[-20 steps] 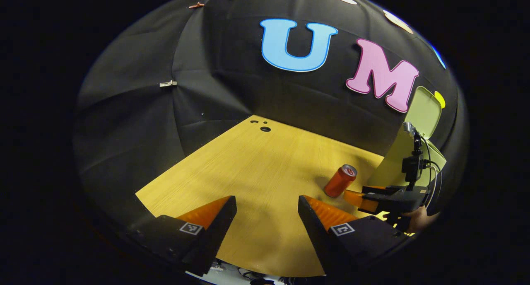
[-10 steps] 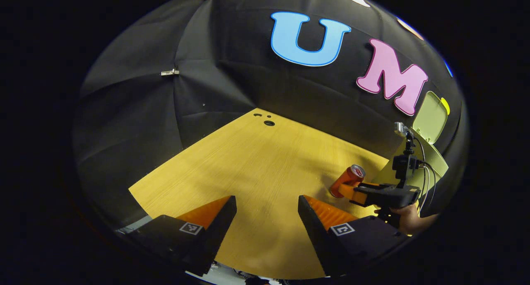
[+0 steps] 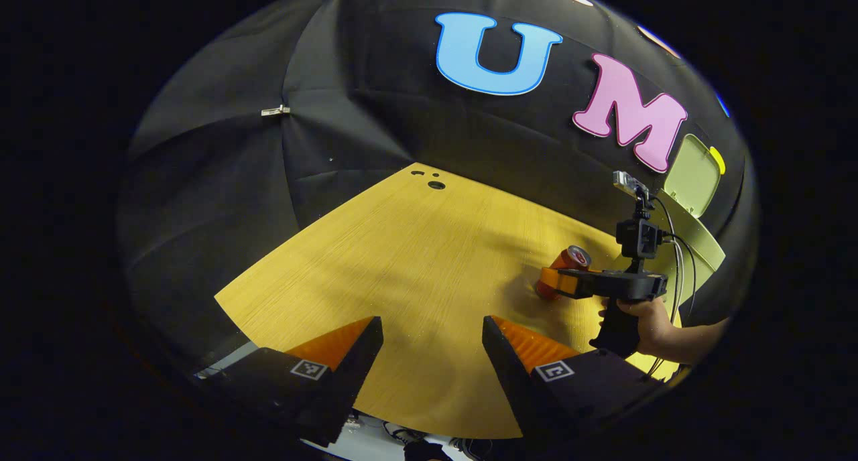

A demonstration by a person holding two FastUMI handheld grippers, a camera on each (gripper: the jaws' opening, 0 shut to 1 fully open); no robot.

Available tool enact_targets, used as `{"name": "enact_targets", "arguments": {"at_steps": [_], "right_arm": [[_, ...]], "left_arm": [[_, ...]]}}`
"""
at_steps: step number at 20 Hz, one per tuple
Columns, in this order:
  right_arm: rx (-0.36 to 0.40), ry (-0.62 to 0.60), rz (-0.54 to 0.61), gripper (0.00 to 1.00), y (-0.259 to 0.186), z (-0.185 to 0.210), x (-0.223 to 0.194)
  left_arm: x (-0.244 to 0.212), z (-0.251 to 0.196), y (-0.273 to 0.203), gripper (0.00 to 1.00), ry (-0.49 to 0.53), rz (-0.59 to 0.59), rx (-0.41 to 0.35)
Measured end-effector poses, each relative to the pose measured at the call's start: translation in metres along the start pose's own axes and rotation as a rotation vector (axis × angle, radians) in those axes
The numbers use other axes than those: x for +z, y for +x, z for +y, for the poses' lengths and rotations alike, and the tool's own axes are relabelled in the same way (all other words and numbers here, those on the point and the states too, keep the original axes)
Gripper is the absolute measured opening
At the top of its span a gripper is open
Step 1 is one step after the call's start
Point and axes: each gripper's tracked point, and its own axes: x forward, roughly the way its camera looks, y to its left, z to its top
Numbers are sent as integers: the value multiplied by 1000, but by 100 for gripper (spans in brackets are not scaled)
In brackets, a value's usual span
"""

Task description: Press the lid of the desktop garbage bin to open it, pick up the crumpled paper on the desktop and throw it into the bin, then pick up the pop can on the desktop and drop it into the bin, and finally close the garbage bin lid.

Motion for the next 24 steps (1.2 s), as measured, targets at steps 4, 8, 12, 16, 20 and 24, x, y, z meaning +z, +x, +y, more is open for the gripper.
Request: {"name": "enact_targets", "arguments": {"at_steps": [4, 8, 12, 16, 20, 24], "right_arm": [[-13, -22, -28, 84, -7, -2, 11], [21, -55, -56, 84, -37, 8, 28], [68, -45, -93, 83, -78, 21, 51], [64, -70, -157, 83, -127, 30, 84], [32, -76, -246, 83, -169, 24, 135], [-13, -51, -322, 83, -206, 10, 175]], "left_arm": [[4, -1, 3, 96, 23, -11, -14], [6, -11, 2, 96, 42, -26, -48], [7, -15, 3, 96, 78, -42, -87], [0, -15, 6, 96, 109, -50, -131], [-8, -21, 16, 96, 70, -35, -193], [0, -28, 24, 96, 78, -48, -247]]}}
